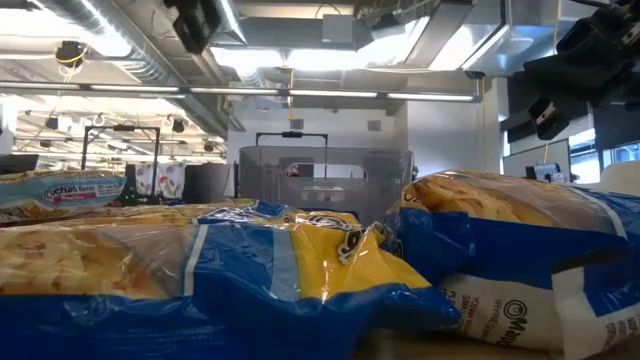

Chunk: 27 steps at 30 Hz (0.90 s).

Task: Sort Maruchan noodles
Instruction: Put the blue noodle pack into the transparent bin

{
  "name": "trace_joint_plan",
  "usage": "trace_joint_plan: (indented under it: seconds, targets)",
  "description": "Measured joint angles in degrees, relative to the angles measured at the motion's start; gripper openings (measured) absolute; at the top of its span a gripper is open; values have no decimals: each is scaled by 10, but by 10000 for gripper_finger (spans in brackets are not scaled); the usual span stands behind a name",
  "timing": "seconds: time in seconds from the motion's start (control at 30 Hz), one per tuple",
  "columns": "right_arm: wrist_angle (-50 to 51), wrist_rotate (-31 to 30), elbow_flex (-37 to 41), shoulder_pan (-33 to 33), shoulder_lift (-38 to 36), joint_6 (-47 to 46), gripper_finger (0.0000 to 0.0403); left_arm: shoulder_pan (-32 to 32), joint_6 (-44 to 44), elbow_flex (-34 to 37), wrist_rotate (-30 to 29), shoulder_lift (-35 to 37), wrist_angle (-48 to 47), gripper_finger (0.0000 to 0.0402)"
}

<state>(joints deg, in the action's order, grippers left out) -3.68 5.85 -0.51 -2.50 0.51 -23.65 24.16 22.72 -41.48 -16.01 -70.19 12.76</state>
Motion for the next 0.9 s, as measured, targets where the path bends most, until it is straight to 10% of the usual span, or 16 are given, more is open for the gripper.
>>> trace_joint_plan:
  seconds: [0.63,0.9]
  targets:
    - [-25,-79,0,-125,86,31,33,96,222,-98,4,-255,2,6]
    - [-28,-84,0,-125,94,30,33,85,248,-98,17,-260,-18,85]
